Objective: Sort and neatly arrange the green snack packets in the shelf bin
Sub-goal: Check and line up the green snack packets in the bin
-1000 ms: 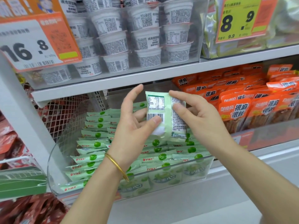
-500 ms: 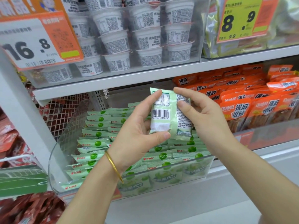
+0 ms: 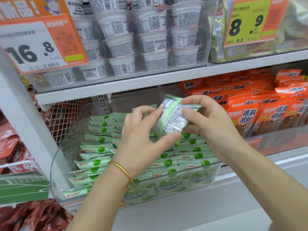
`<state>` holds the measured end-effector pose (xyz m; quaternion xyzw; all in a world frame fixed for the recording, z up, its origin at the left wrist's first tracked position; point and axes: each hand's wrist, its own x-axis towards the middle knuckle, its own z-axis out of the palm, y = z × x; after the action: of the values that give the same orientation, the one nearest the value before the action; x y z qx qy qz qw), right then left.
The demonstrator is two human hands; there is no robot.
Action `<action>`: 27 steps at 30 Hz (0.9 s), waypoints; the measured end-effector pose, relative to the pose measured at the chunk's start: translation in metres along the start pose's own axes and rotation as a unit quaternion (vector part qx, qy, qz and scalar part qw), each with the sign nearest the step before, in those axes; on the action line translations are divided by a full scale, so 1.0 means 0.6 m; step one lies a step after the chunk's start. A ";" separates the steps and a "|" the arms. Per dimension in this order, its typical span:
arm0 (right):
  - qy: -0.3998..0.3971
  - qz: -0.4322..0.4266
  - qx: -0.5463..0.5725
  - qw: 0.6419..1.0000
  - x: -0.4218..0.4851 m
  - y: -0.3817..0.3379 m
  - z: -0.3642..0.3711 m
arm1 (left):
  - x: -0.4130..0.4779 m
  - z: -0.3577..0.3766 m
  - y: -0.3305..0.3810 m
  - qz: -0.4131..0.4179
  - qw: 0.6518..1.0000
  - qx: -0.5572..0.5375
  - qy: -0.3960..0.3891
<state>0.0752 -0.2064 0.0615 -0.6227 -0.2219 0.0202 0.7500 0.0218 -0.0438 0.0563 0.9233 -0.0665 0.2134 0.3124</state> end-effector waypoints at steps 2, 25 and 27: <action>-0.042 0.001 0.033 0.999 0.000 -0.002 0.000 | -0.001 0.002 0.003 0.010 0.999 0.046 -0.013; -0.077 -0.121 -0.419 0.897 0.005 0.001 -0.011 | 0.021 -0.001 -0.035 0.029 0.996 -0.074 -0.032; -0.058 -0.127 -0.423 0.895 0.006 0.005 -0.011 | 0.026 0.000 -0.041 0.024 0.998 -0.043 -0.025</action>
<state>0.0814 -0.2106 0.0589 -0.8453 -0.3302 -0.1350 0.3976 0.0419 -0.0241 0.0497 0.9123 -0.1058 0.1946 0.3445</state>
